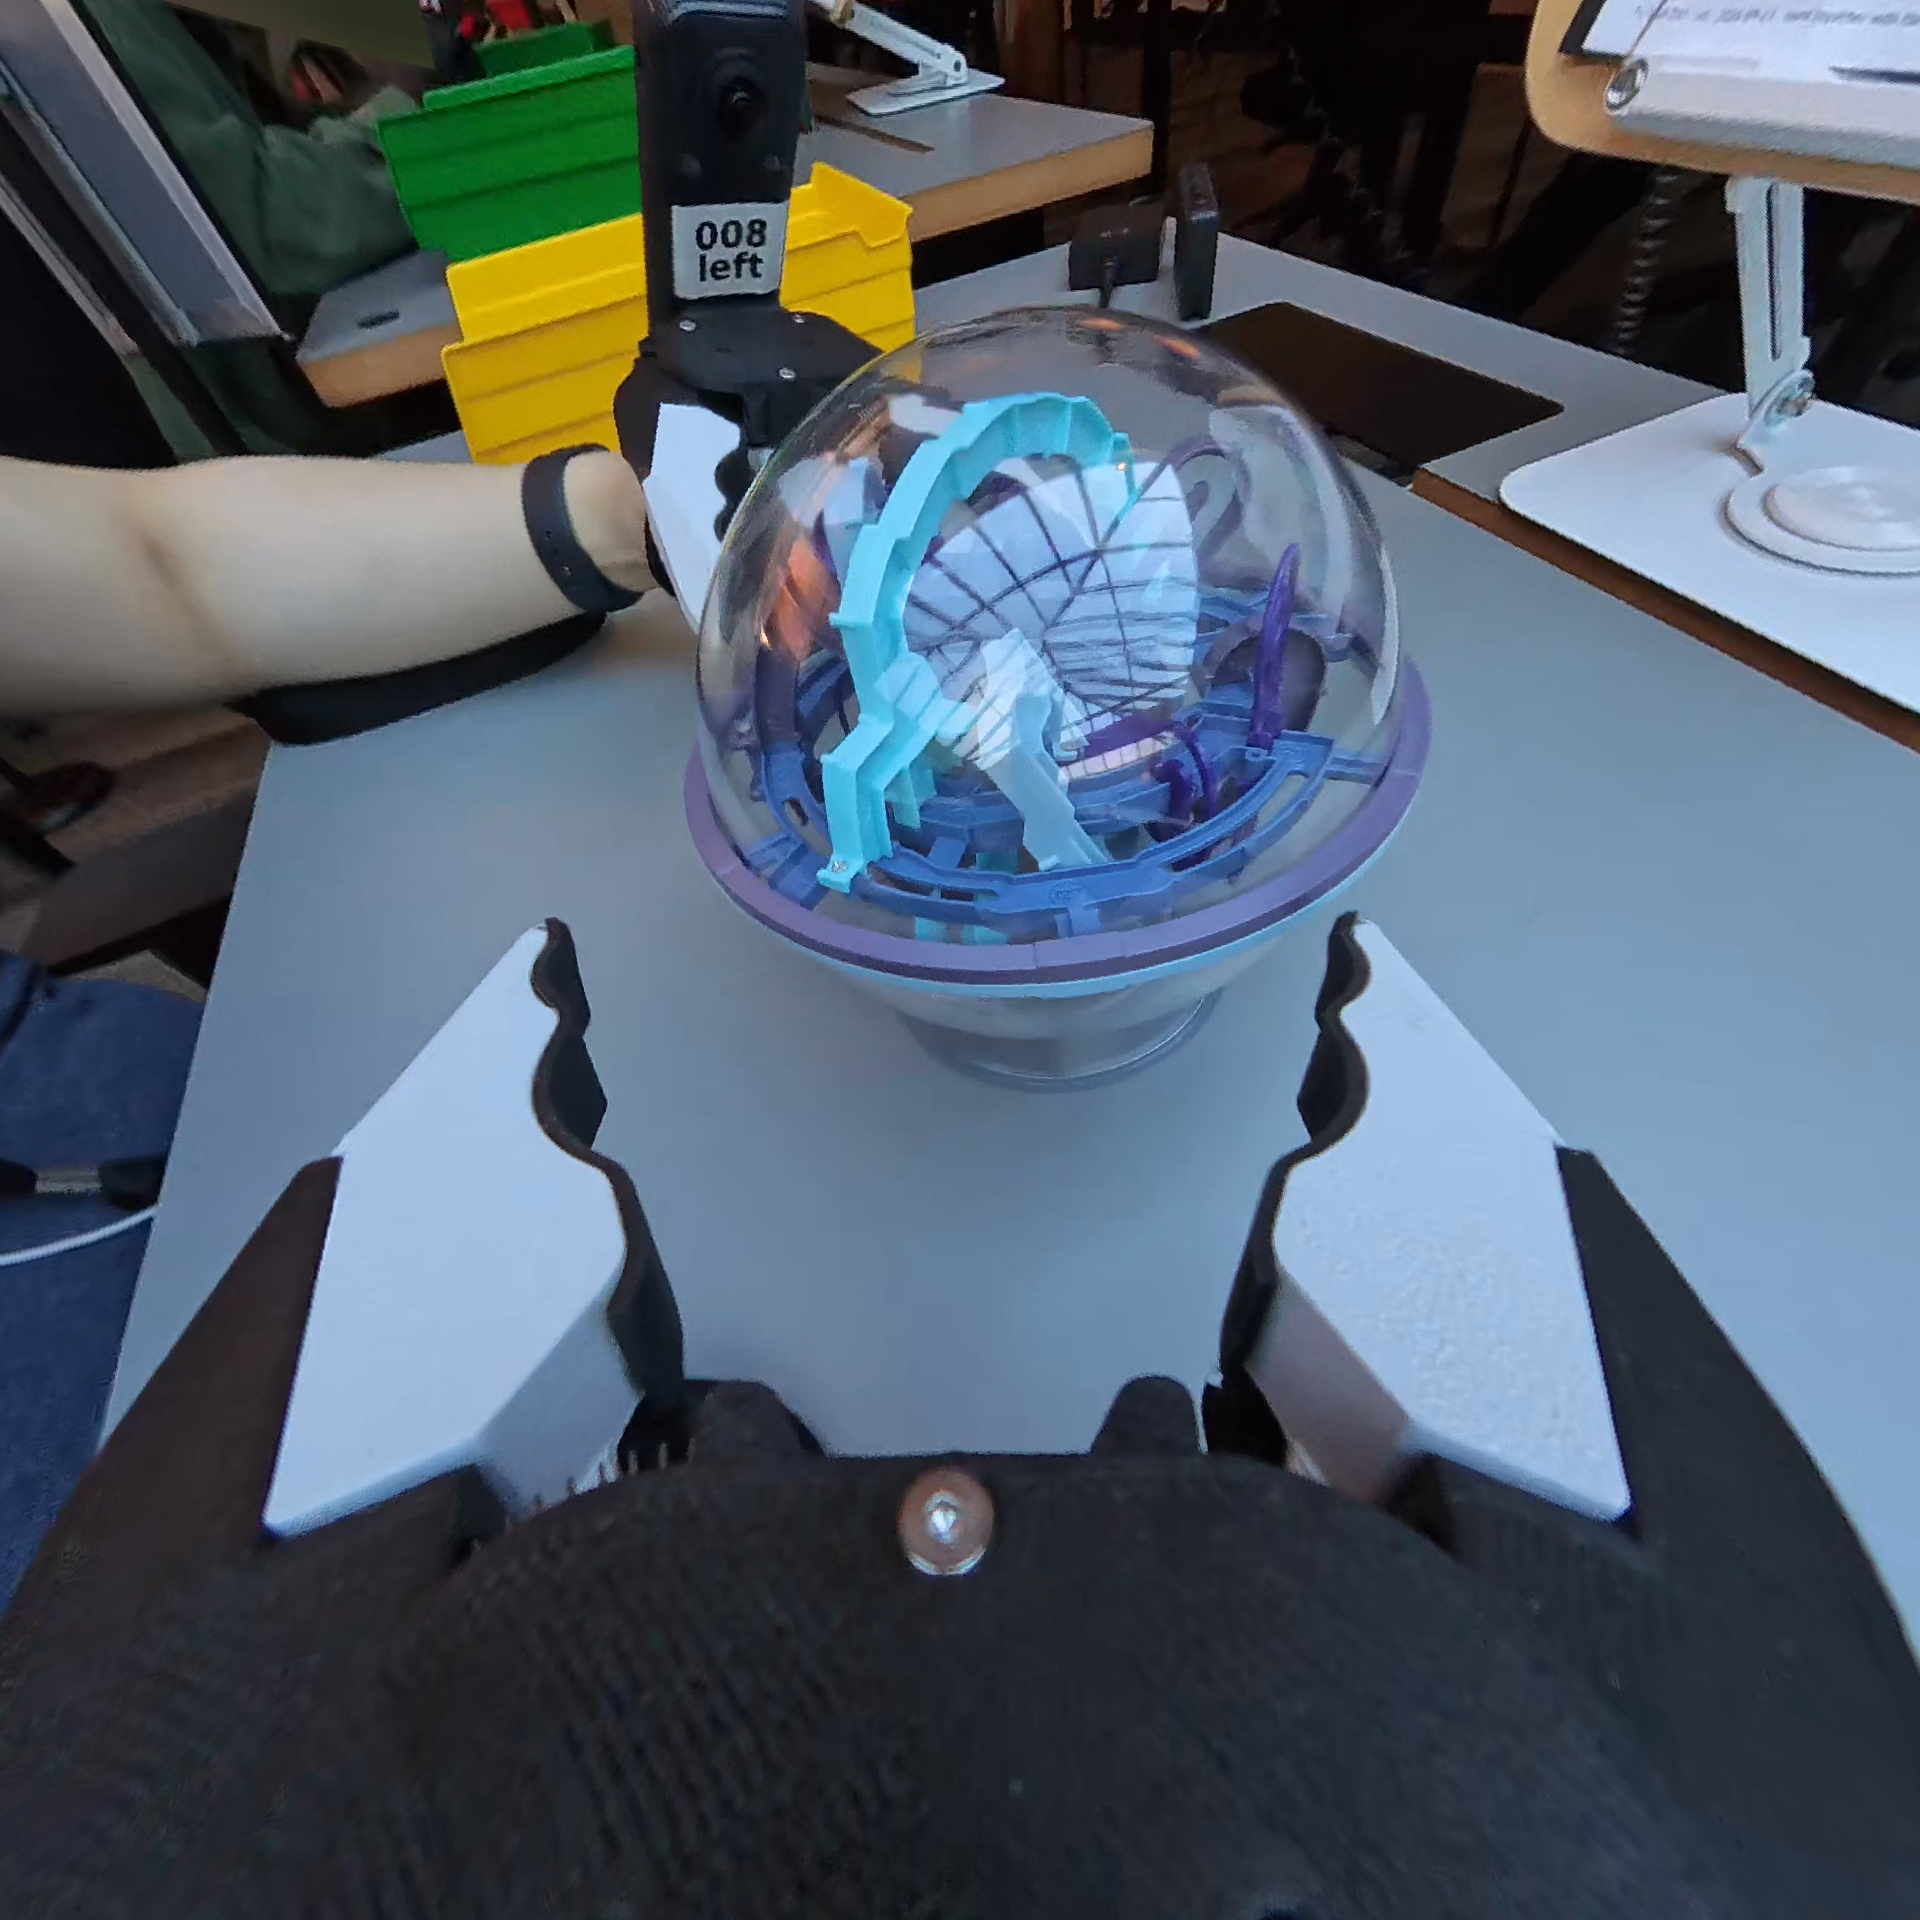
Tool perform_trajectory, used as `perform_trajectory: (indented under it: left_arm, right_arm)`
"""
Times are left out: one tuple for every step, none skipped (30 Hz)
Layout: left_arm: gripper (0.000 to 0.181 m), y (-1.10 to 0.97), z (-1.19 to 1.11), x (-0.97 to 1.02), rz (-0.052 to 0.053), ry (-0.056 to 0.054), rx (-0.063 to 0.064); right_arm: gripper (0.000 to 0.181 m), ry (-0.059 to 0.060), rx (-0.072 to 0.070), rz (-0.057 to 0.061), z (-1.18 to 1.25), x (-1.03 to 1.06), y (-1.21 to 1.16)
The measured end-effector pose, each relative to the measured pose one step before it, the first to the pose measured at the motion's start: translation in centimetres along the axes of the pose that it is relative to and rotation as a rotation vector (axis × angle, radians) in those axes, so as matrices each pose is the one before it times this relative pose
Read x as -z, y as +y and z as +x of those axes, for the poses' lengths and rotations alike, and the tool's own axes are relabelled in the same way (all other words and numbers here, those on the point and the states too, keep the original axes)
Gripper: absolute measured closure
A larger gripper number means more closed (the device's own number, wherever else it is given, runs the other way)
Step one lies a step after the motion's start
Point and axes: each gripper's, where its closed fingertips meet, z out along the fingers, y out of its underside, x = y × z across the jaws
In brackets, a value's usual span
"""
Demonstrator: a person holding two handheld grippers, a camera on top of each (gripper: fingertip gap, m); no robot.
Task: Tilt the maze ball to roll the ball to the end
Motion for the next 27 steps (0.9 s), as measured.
perform_trajectory:
  left_arm:
    - [0.058,-0.055,0.131,-0.115,-0.0162,0.0431,0.0044]
    - [0.058,-0.04,0.157,-0.107,-0.0157,0.0439,0.0071]
    - [0.057,0.023,0.144,-0.092,-0.0139,0.0405,0.0074]
    - [0.056,0.134,0.11,-0.04,-0.0137,0.0341,0.0071]
    - [0.055,0.162,0.034,-0.01,-0.0077,0.0223,0.0061]
    - [0.056,0.16,0.086,0.014,-0.0012,0.0161,0.0047]
    - [0.056,0.184,0.096,0.012,-0.0061,0.0108,-0.0019]
    - [0.057,0.198,-0.036,0.047,-0.0123,0.0002,-0.0124]
    - [0.057,0.06,-0.19,0.07,-0.0091,-0.0075,-0.0159]
    - [0.057,-0.098,-0.196,0.085,-0.0002,-0.005,-0.0096]
    - [0.057,-0.224,-0.051,0.063,0.0083,0.0058,-0.0009]
    - [0.057,-0.25,0.087,0.014,0.013,0.0146,0.0056]
    - [0.056,-0.093,0.087,-0.016,0.0069,0.013,0.0053]
    - [0.056,0.113,-0.003,-0.031,-0.0038,0.006,-0.0001]
    - [0.056,0.136,0.008,-0.048,-0.006,0.0045,-0.0011]
    - [0.056,0.049,0.044,-0.042,-0.0019,0.0043,0.0013]
    - [0.055,-0.057,0.013,-0.03,0.0044,0.0006,0.0037]
    - [0.055,-0.055,0.072,-0.022,0.0071,0.0007,0.0054]
    - [0.053,0.015,0.085,-0.028,0.0041,-0.0023,0.0013]
    - [0.053,0.162,0.001,-0.045,-0.0021,-0.01,-0.005]
    - [0.054,0.271,0.033,-0.046,-0.0068,-0.0101,-0.0055]
    - [0.054,0.234,0.095,-0.032,-0.0022,-0.0089,0.002]
    - [0.053,0.117,0.239,0.019,0.0076,-0.0044,0.0122]
    - [0.054,-0.019,0.365,0.05,0.0188,-0.0008,0.0195]
    - [0.053,-0.057,0.276,0.082,0.0209,-0.0094,0.0191]
    - [0.054,0.066,0.158,0.117,0.01,-0.0174,0.0092]
    - [0.054,0.032,0.133,0.144,0.0042,-0.0204,-0.0044]
  right_arm:
    - [0.042,0.0098,-0.0212,-0.0062,0.018,-0.115,-0.073]
    - [0.042,0.0055,-0.0055,-0.0109,-0.177,-0.126,0.058]
    - [0.042,0.0156,0.0074,-0.0119,-0.111,-0.104,0.134]
    - [0.042,0.0259,0.0181,-0.0106,0.027,-0.037,0.2]
    - [0.042,0.0305,0.019,-0.006,0.124,0.017,0.24]
    - [0.042,0.0308,0.013,-0.0016,0.201,0.031,0.262]
    - [0.042,0.0215,0.0005,0.0044,0.18,0.01,0.248]
    - [0.043,0.0107,-0.0137,0.0091,0.163,-0.073,0.2]
    - [0.043,-0.0046,-0.0138,0.0036,0.085,-0.12,0.25]
    - [0.043,-0.0104,-0.003,0.0045,0.108,-0.154,0.21]
    - [0.043,-0.0064,0.0075,0.0036,0.247,-0.113,0.191]
    - [0.044,-0.0092,0.0104,0.0129,0.217,-0.046,0.095]
    - [0.046,-0.0108,0.0076,0.0214,0.195,0.068,0.018]
    - [0.047,-0.0115,0.0033,0.0268,0.183,0.243,-0.001]
    - [0.048,-0.0179,0.0005,0.0322,0.113,0.423,-0.056]
    - [0.05,-0.0259,0.0041,0.0302,0.075,0.606,-0.03]
    - [0.05,-0.0288,0.0063,0.0267,0.161,0.734,-0.003]
    - [0.05,-0.0163,-0.0061,0.0305,0.501,0.815,-0.064]
    - [0.049,-0.0185,-0.0386,0.0311,0.559,0.798,-0.104]
    - [0.049,-0.0465,-0.0591,0.0273,0.14,0.718,-0.165]
    - [0.048,-0.0342,-0.0637,0.0324,0.156,0.544,-0.284]
    - [0.048,-0.0356,-0.0366,0.0232,-0.094,0.38,-0.075]
    - [0.049,-0.018,-0.02,0.0032,0.017,0.22,0.258]
    - [0.05,-0.004,-0.0153,-0.0033,0.097,0.134,0.365]
    - [0.05,-0.0329,-0.0198,0.0082,-0.42,0.117,0.218]
    - [0.05,-0.0587,-0.04,0.0167,-0.807,0.195,-0.005]
    - [0.05,-0.0694,-0.0479,0.0184,-0.942,0.345,-0.088]
